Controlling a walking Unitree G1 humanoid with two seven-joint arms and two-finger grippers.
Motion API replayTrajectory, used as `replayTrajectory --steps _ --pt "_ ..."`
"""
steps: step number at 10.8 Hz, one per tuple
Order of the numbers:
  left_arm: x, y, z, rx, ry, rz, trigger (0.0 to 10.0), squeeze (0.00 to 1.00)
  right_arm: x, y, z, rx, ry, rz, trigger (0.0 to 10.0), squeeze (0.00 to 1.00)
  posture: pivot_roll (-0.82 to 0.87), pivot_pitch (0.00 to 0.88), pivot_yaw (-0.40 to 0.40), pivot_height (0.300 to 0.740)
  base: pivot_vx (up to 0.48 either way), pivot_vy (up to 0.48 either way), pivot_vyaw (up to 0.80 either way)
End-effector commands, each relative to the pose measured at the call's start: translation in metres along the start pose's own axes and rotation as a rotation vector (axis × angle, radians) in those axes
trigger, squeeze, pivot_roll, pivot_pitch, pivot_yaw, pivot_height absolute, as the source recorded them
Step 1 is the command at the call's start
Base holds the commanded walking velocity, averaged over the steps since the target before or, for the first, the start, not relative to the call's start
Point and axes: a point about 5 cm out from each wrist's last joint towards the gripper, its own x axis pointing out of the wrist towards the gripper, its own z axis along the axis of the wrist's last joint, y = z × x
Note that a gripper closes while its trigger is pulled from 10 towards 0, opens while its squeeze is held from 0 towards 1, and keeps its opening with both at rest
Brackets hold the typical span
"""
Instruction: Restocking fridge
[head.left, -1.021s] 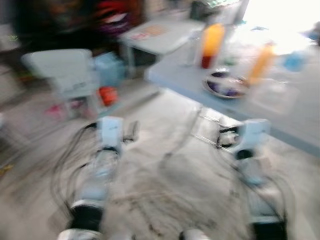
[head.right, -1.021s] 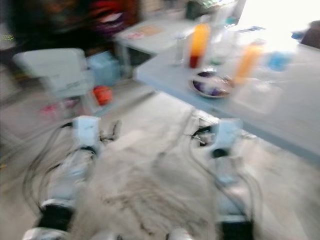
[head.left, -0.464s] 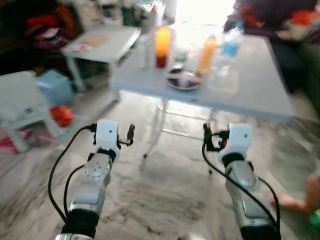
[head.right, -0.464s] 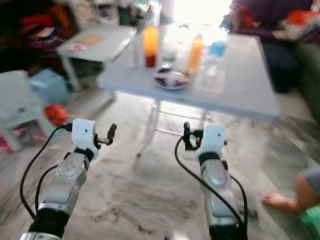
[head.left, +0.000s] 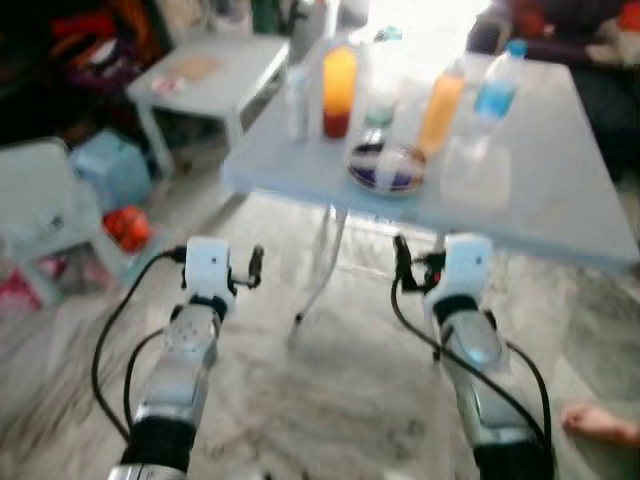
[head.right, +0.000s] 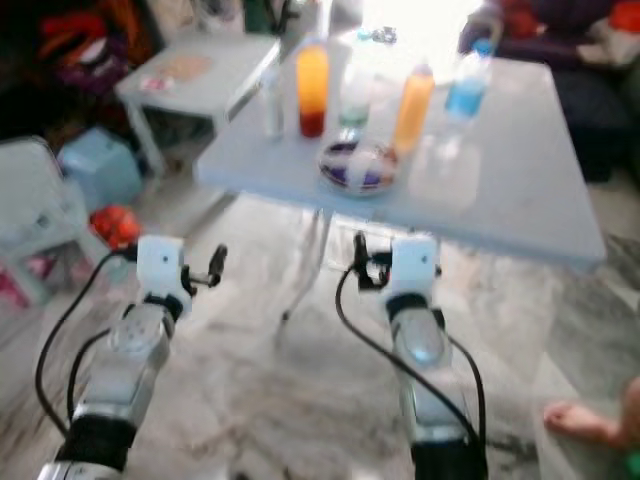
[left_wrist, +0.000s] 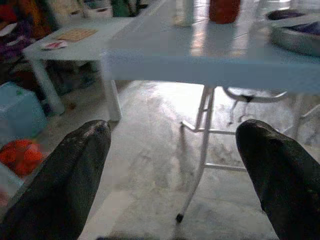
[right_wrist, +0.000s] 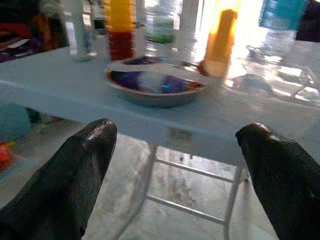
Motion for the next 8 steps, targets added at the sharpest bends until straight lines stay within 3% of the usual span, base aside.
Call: replayTrajectory --steps 1,2,5,7,8 --pt "0.0010 -0.0065 0.0032 0.003 -0.008 -0.034 10.0 0.00 -0.0041 -0.0087 -0.0039 0.033 0.020 -0.038 10.0 0.00 -0.01 0.015 0.016 0.740 0.326 0.352 0.00" --pt "0.0009 -0.0067 0.0030 0.005 -0.008 -0.033 10.0 0.00 -0.0043 -0.0108 -0.0059 0.059 0.036 -0.059 10.0 0.00 -0.01 0.015 0.016 0.740 0.326 0.352 0.00" --pt "0.0015 -0.0107 0.0037 0.000 -0.016 -0.045 10.0 0.00 -0.0020 -0.0133 -0.0066 0.061 0.044 -0.075 10.0 0.00 -0.01 0.013 0.014 0.740 0.328 0.351 -0.70" --pt "0.0015 -0.0099 0.0040 0.015 -0.018 -0.045 10.0 0.00 -0.0025 -0.0119 -0.0072 0.060 0.044 -0.072 10.0 0.00 -0.01 0.014 0.013 0.740 0.298 0.375 0.00" --pt "0.0004 -0.0126 0.0066 0.058 -0.041 -0.064 10.0 0.00 -0.0027 -0.0109 -0.0075 0.064 0.044 -0.070 10.0 0.00 -0.01 0.014 0.014 0.740 0.450 0.000 0.00"
